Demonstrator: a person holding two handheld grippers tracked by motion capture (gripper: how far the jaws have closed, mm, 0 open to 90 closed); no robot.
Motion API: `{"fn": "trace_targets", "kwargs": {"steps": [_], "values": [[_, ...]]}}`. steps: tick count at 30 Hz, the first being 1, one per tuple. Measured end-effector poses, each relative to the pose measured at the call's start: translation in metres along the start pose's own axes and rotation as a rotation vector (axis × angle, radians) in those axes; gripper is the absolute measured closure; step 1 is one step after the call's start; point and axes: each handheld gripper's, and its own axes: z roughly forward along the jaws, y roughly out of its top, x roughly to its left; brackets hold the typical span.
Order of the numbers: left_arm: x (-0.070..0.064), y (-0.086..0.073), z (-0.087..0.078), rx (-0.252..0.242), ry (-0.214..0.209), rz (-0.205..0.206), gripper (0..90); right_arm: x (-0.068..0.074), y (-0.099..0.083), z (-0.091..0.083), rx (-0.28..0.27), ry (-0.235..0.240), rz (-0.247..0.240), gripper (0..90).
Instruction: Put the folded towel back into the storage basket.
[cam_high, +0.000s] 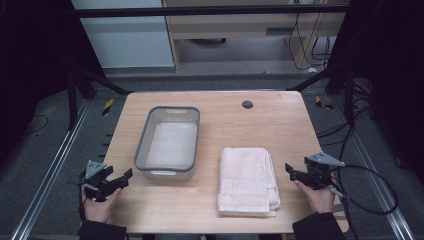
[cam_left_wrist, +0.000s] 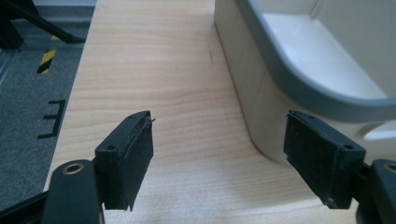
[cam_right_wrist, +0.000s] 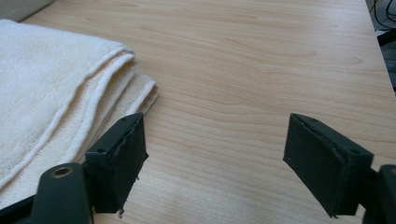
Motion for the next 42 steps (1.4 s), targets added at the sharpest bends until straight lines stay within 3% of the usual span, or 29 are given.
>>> {"fn": "trace_targets", "kwargs": {"steps": [10,18,26,29,33,42], "values": [[-0.005,0.007,-0.010,-0.040,0.000,-0.016,28.8,0.004,0.005,-0.007,-0.004,0.016,0.006,28.5],[-0.016,0.018,-0.021,-0.109,-0.047,-0.015,30.2,0.009,0.015,-0.016,-0.055,0.037,0.004,29.7],[-0.023,0.027,-0.022,-0.109,-0.089,-0.017,30.2,0.010,0.028,-0.020,-0.083,0.058,0.008,30.0],[-0.027,0.033,-0.022,-0.117,-0.098,-0.006,30.1,0.010,0.035,-0.024,-0.112,0.090,0.030,30.0],[-0.034,0.040,-0.018,-0.115,-0.105,0.011,29.8,0.011,0.044,-0.025,-0.106,0.123,0.040,29.7],[-0.058,0.056,-0.009,-0.131,-0.144,0.036,29.9,0.017,0.062,-0.025,-0.114,0.138,0.000,28.0]]}}
